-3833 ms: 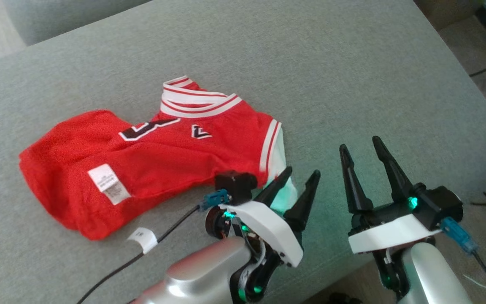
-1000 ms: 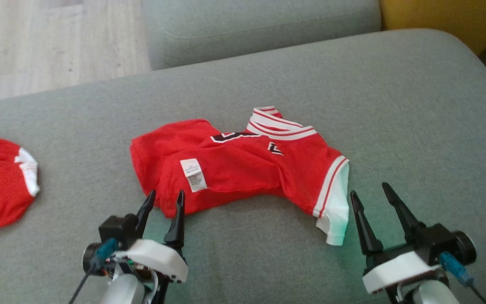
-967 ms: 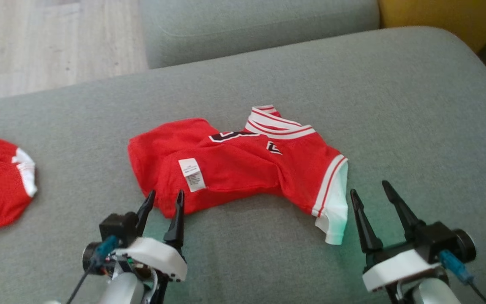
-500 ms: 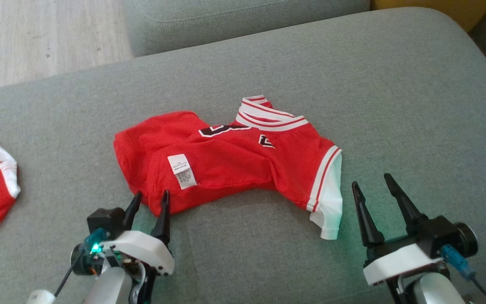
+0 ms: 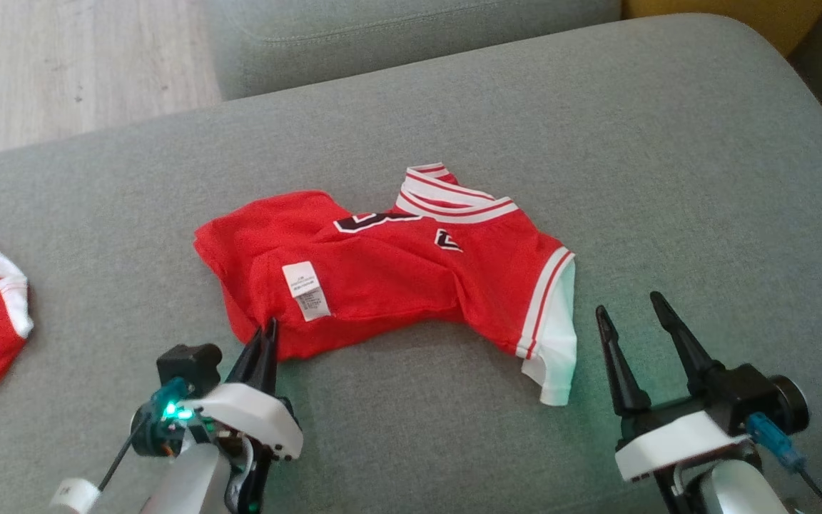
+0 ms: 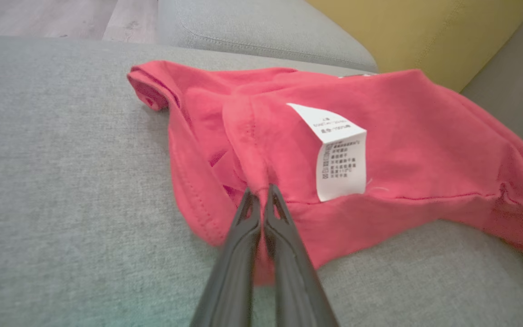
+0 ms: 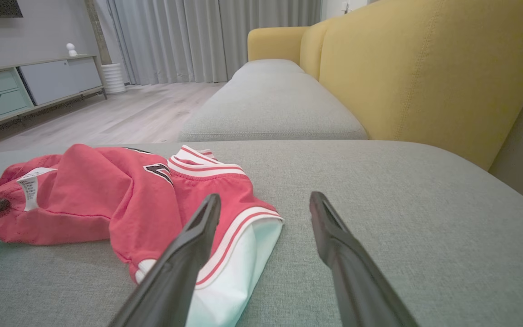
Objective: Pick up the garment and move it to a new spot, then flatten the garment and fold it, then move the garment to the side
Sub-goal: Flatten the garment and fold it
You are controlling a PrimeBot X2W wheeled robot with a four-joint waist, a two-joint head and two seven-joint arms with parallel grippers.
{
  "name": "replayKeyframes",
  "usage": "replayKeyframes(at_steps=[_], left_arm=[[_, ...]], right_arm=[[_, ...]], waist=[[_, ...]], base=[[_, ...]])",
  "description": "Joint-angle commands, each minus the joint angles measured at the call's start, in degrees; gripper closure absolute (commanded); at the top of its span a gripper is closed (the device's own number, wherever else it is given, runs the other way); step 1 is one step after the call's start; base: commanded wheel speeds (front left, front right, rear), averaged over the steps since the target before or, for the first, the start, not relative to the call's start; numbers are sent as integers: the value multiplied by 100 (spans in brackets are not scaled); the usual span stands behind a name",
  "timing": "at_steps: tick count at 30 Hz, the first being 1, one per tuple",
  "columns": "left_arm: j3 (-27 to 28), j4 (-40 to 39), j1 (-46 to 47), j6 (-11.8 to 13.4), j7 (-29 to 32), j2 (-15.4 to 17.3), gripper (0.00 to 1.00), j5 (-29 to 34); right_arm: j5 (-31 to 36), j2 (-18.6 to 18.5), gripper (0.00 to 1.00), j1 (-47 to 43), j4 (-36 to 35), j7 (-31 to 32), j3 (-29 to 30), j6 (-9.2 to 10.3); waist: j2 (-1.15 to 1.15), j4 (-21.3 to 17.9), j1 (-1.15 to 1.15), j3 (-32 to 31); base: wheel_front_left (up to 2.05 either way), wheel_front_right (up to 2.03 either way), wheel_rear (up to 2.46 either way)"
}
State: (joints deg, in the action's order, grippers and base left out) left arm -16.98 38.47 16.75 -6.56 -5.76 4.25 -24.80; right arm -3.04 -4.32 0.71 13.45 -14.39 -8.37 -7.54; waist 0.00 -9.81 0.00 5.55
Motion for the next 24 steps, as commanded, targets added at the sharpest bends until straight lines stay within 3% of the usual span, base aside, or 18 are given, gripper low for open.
replayKeyframes(at_steps=[1, 9, 20, 24], left_arm=[[117, -164, 250, -21, -126, 61, 100, -60], [103, -787, -200, -46, -270, 135, 100, -254], [217, -2383, -1974, 82, -140, 493, 100, -661], [131, -2287, -2342, 86, -286, 456, 91, -664]], right_arm=[[-33, -7, 0, 184, -162, -61, -74, 5], [-14, -18, 0, -4, -148, -61, -1, 5], [-29, -49, 0, -261, -119, -61, 16, 5], [-39, -50, 0, -322, -93, -61, -15, 5]], waist=[[0, 39, 0, -40], [0, 335, 0, -254], [0, 909, 0, -565], [0, 1065, 0, -615]], base=[[0, 0, 0], [0, 0, 0], [0, 0, 0], [0, 0, 0]])
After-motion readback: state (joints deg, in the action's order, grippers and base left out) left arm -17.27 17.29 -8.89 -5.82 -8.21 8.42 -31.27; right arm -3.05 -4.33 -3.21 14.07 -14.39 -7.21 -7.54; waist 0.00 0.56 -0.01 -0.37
